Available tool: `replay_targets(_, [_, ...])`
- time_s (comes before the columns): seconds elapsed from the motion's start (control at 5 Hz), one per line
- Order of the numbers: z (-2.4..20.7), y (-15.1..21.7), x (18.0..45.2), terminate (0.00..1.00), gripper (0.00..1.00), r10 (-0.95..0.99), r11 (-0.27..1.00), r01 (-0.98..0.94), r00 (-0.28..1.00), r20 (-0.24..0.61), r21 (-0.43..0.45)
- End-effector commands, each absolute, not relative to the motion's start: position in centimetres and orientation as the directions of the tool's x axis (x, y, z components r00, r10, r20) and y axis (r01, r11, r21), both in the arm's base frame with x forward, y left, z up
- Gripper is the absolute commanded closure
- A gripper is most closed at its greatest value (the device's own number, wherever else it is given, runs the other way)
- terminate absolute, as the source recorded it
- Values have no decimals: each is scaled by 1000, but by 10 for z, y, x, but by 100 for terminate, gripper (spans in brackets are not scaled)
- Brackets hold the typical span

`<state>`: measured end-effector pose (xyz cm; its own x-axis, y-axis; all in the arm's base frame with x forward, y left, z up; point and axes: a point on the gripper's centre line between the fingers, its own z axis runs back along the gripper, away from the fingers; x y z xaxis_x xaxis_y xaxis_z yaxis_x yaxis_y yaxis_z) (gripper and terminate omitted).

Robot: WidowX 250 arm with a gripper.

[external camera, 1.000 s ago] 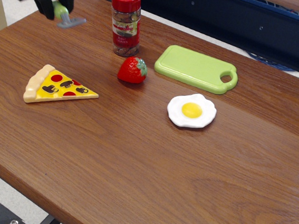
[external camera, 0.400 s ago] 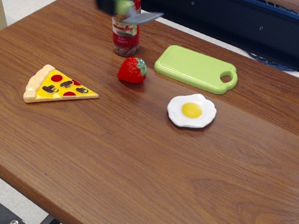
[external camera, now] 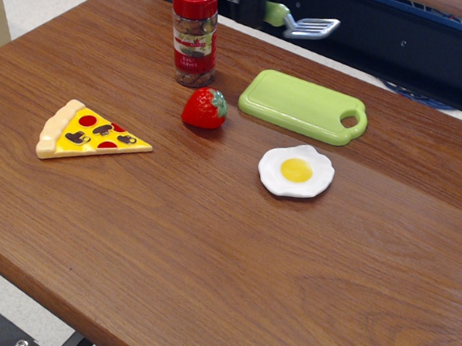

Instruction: Put spatula on cutting board

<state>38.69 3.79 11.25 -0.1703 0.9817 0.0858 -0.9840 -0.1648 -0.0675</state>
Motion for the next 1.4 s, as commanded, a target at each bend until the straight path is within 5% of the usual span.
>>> replay_targets(0.0, [97, 58, 405, 0, 100, 943, -288, -943, -310, 123, -166])
replay_targets(1.0, [53, 66, 428, 0, 100, 920, -330, -919, -364, 145, -215])
replay_targets(1.2, [53, 63, 431, 100, 0, 926, -322, -928, -351, 142, -189])
